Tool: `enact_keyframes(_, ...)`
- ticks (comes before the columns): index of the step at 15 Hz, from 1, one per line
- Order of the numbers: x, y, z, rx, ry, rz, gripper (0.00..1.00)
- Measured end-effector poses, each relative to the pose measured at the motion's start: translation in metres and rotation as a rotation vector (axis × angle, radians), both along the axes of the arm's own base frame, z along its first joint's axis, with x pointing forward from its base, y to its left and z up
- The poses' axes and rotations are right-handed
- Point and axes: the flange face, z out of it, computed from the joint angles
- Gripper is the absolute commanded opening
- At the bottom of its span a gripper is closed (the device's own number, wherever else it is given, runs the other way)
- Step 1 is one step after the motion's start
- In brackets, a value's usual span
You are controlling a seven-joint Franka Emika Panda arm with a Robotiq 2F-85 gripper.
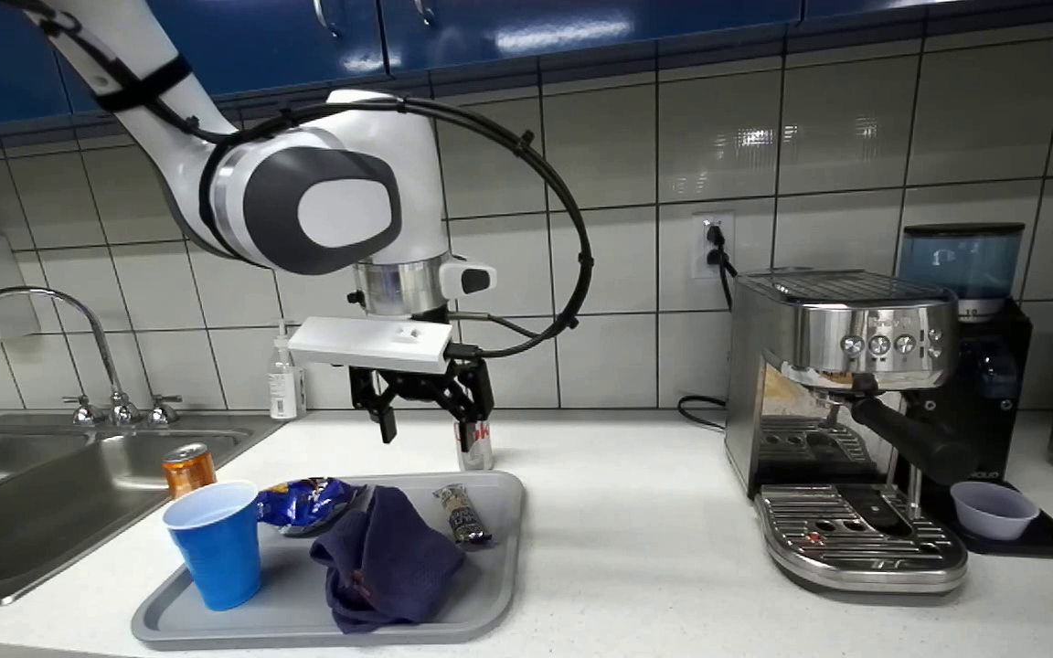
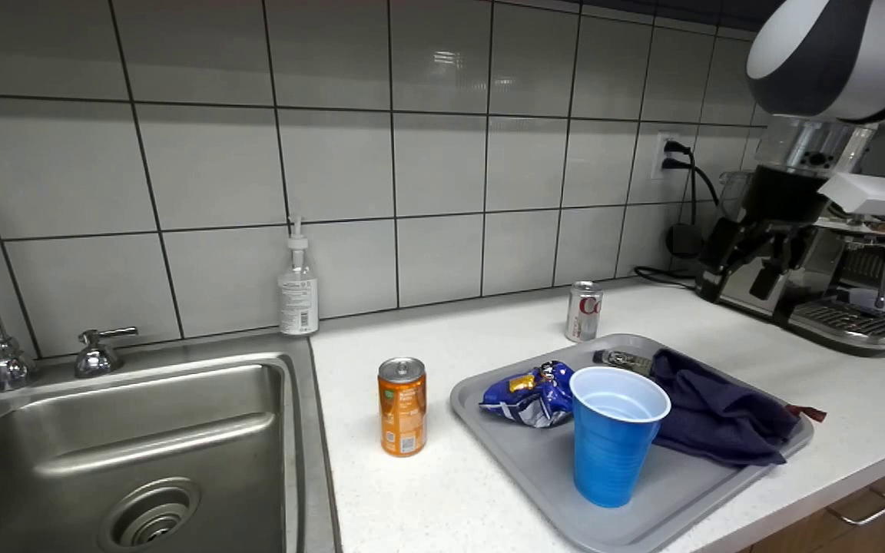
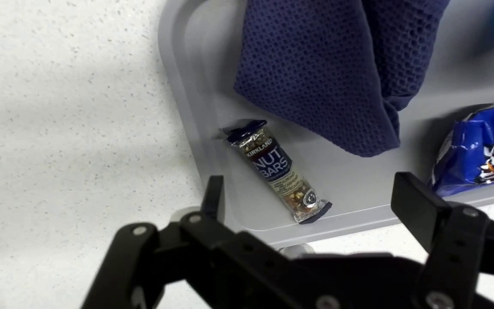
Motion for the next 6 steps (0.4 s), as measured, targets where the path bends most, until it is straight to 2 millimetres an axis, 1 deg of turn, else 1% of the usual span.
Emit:
enact_keyframes(3, -0.0072, 0.0099, 0.0036, -0.004, -0.002, 0.008, 1.00)
enact_keyframes(6, -0.0103, 0.0115, 0.0051, -0.004, -0.005, 0.007, 1.00)
